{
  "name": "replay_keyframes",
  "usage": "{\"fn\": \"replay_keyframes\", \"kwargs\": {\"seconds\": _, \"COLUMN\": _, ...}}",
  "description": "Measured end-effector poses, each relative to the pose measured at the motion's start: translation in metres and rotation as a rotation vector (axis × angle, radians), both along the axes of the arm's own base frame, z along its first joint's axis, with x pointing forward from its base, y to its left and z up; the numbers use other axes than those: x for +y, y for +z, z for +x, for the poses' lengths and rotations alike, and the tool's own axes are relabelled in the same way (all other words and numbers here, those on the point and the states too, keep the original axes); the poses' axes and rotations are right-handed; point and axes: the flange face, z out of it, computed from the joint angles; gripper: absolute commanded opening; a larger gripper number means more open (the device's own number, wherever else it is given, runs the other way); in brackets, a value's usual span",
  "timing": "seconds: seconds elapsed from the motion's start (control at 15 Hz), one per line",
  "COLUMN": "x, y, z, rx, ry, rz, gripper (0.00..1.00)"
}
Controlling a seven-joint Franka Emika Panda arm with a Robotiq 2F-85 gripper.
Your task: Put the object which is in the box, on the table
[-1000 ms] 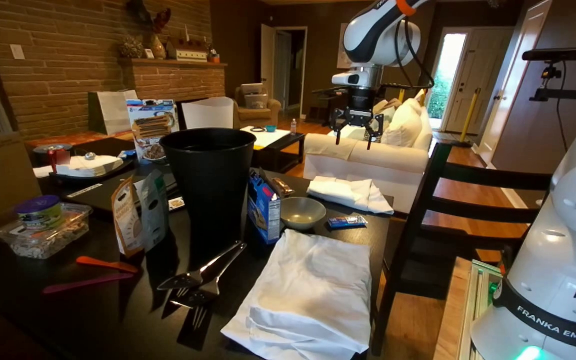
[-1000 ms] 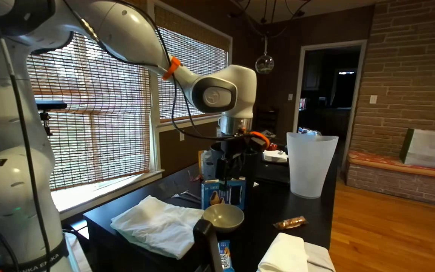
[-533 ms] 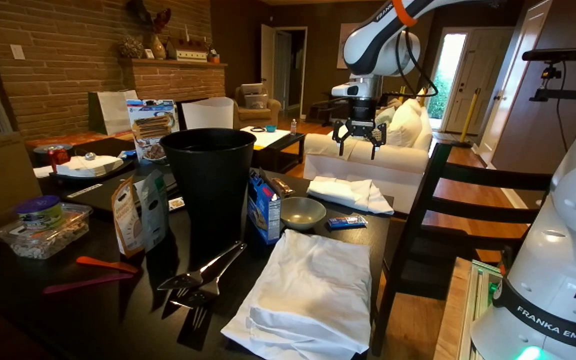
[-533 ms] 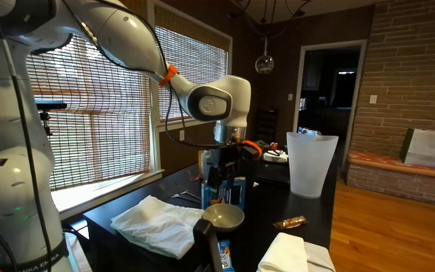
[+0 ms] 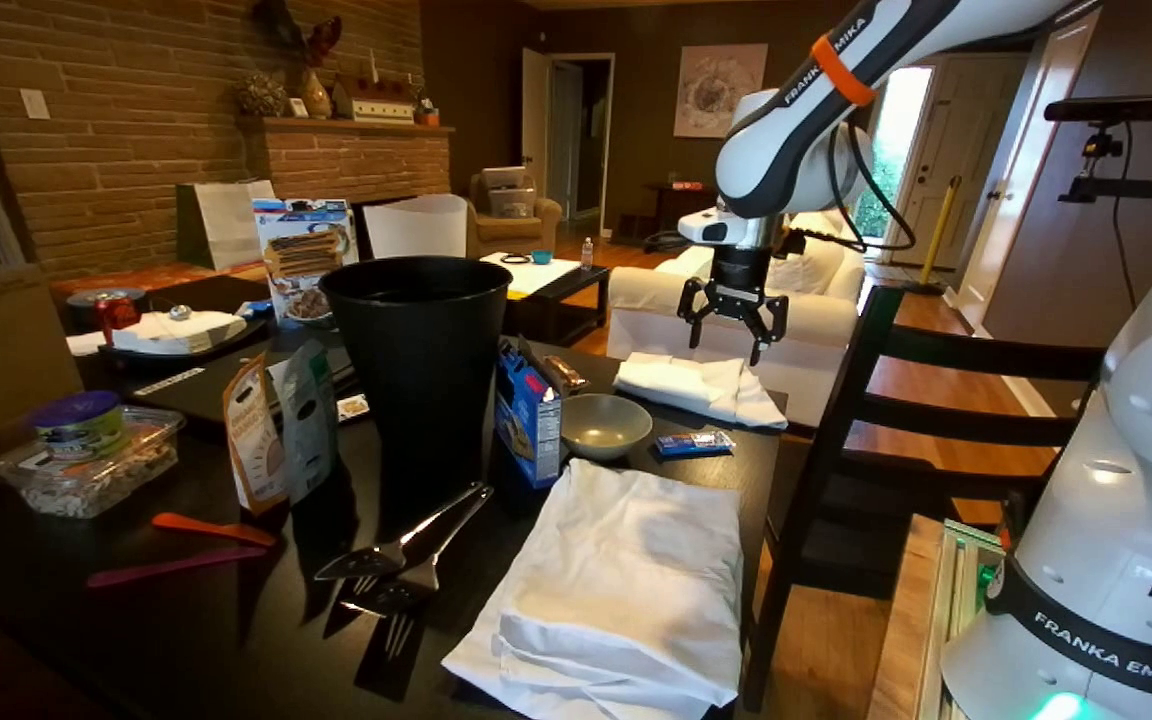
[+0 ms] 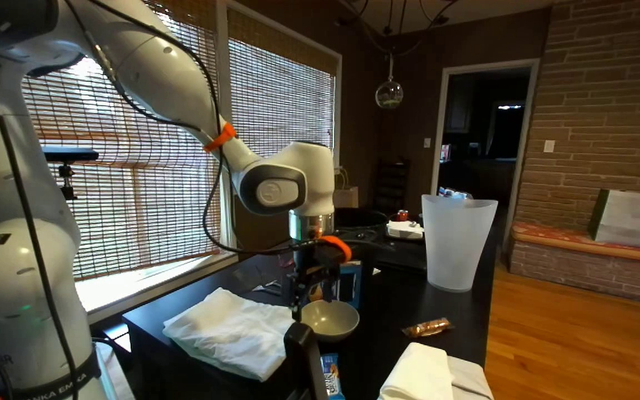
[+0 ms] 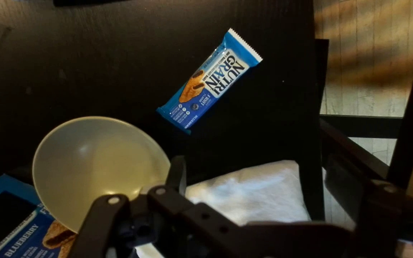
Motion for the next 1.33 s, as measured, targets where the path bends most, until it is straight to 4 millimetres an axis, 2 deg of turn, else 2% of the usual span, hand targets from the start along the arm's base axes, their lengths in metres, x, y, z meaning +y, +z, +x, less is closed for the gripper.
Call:
{"fn": "replay_keyframes", "kwargs": {"seconds": 0.27, "x": -0.008, "y": -0.025, "z": -0.026, "rx": -0.075, "ry": -0.105, "rz": 0.014, "gripper": 1.00}}
{"fn": "replay_keyframes", "kwargs": {"seconds": 0.53, "x": -0.019, "y": -0.034, "z": -0.039, "rx": -0.154, "ry": -0.172, "rz": 0.013, "gripper": 1.00}}
{"fn": "replay_keyframes", "kwargs": {"seconds": 0.93, "x": -0.020, "y": -0.056, "z": -0.038, "rx": -0.189, "ry": -0.207, "rz": 0.068, "gripper": 1.00}}
{"fn": "replay_keyframes", "kwargs": {"seconds": 1.33, "x": -0.029, "y": -0.081, "z": -0.023, "rx": -0.184, "ry": -0.172, "rz": 0.094, "gripper": 1.00}}
